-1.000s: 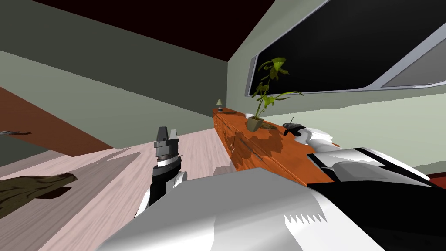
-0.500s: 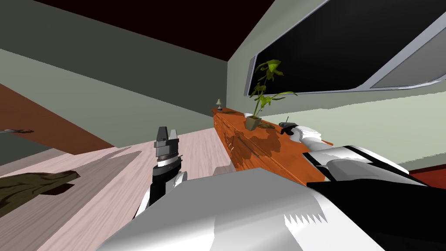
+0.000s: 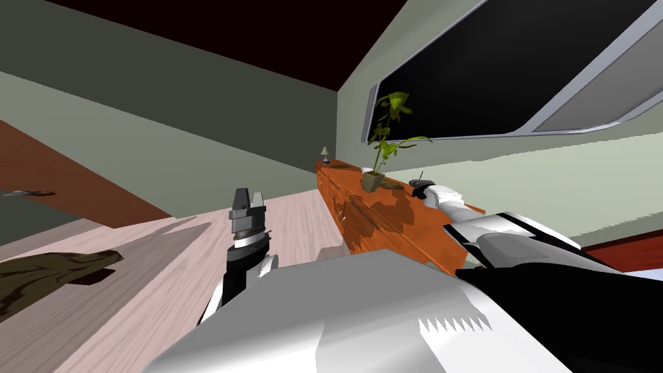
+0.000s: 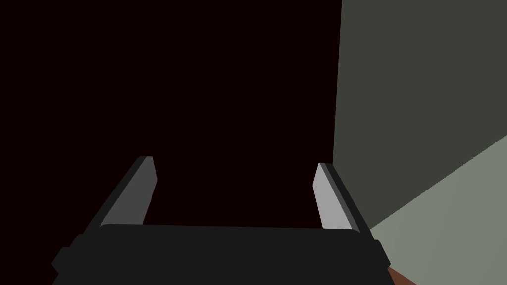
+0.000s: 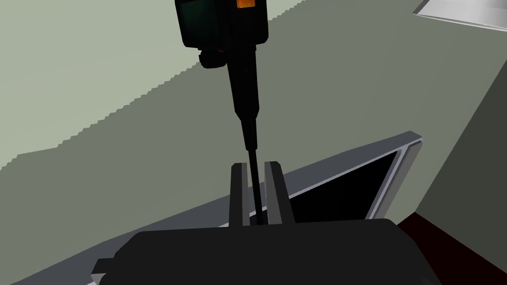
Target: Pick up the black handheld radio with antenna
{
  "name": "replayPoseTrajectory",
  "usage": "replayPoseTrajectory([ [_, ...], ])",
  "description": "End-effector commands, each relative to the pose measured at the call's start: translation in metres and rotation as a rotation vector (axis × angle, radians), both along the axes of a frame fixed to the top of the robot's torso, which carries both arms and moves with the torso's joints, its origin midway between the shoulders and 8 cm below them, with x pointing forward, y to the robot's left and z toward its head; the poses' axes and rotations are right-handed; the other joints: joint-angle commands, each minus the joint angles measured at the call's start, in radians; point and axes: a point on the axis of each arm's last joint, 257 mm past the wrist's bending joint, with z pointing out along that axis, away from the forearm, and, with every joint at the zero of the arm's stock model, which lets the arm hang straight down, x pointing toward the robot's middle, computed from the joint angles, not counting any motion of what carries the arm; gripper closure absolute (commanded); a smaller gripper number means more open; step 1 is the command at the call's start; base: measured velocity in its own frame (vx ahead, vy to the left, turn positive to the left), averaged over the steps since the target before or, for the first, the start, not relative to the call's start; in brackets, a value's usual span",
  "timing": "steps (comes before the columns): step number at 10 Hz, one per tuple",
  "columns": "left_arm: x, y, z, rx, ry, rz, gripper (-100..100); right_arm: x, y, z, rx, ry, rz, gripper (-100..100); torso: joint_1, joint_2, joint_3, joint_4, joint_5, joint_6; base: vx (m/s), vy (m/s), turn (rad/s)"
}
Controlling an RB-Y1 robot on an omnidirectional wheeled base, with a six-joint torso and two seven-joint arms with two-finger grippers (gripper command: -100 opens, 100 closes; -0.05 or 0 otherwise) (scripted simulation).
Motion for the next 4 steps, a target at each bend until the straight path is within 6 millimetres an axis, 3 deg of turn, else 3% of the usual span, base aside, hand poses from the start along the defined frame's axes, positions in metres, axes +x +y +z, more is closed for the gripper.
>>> replayPoseTrajectory([
  [1, 0.0, 0.0, 0.0, 0.0, 0.0, 0.0, 0, 0.0132, 0.0124, 0.0063, -0.02, -0.015, 0.003, 100, 0.0, 0.0, 0.0, 0.0, 0.0, 0.0, -0.06, -0.031, -0.018],
  [3, 0.0, 0.0, 0.0, 0.0, 0.0, 0.0, 0, 0.0126, 0.011, 0.005, -0.019, -0.011, 0.005, 100, 0.0, 0.001, 0.001, 0.001, 0.0, -0.001, -0.043, -0.023, 0.014],
  [4, 0.0, 0.0, 0.0, 0.0, 0.0, 0.0, 0, 0.0129, 0.0114, 0.0056, -0.018, -0.014, 0.004, 0, 0.0, 0.0, 0.0, 0.0, 0.0, 0.0, 0.0, 0.0, 0.0],
])
